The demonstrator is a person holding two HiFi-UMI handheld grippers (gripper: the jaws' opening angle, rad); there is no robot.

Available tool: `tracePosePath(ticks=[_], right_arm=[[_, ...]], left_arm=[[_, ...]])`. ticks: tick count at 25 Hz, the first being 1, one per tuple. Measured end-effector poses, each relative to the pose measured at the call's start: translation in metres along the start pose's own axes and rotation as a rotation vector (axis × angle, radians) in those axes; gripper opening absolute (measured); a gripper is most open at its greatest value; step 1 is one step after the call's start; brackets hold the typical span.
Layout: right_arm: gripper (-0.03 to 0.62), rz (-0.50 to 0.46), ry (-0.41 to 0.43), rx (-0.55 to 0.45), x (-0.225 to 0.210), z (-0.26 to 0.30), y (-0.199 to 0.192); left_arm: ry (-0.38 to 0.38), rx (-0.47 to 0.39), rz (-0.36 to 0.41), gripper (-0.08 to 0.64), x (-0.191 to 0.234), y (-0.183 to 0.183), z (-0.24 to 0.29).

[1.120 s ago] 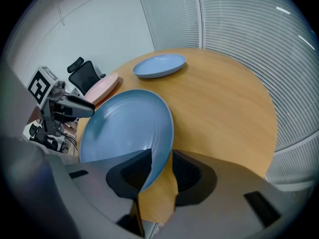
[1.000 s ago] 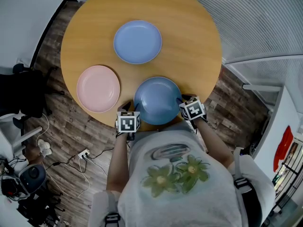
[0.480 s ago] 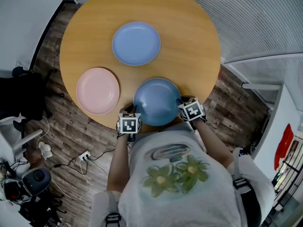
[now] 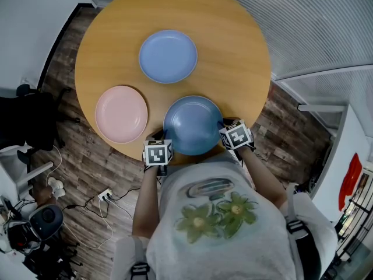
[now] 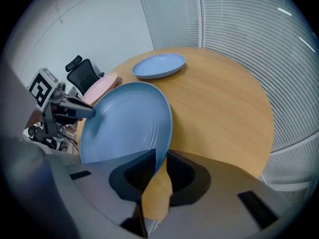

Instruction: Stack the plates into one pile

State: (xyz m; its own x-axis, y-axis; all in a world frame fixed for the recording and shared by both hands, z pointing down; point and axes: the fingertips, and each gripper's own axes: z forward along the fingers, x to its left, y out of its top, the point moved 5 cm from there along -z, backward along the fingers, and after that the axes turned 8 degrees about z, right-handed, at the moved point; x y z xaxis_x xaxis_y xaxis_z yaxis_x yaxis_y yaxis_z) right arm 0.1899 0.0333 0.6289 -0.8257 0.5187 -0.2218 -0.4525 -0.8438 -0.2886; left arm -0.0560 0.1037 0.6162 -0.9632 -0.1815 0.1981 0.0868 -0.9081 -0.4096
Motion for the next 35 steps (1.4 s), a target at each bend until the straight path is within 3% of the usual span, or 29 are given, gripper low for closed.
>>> tracePosePath(ticks=[7, 13, 25, 35], right_arm=[[0.089, -0.029, -0.019, -0.051, 0.008, -0.021, 0.029], [0.087, -0.047, -0.012, -0.11, 0.014, -0.041, 0.051], [0.083, -0.054, 0.001, -0.172, 0.017, -0.053, 0.072], [0.083, -0.08, 0.005, -0.249, 0.012, -0.057, 0.134]], left_arm=[[0.015, -0.064, -0.049, 0.057, 0.009, 0.024, -0.024], [0.066, -0.105, -0.019, 0.055, 0.013, 0.042, -0.043], [0.092, -0.135, -0.014, 0.052, 0.018, 0.056, -0.057], [0.126, -0.201, 0.033, 0.052, 0.046, 0.114, -0.064]])
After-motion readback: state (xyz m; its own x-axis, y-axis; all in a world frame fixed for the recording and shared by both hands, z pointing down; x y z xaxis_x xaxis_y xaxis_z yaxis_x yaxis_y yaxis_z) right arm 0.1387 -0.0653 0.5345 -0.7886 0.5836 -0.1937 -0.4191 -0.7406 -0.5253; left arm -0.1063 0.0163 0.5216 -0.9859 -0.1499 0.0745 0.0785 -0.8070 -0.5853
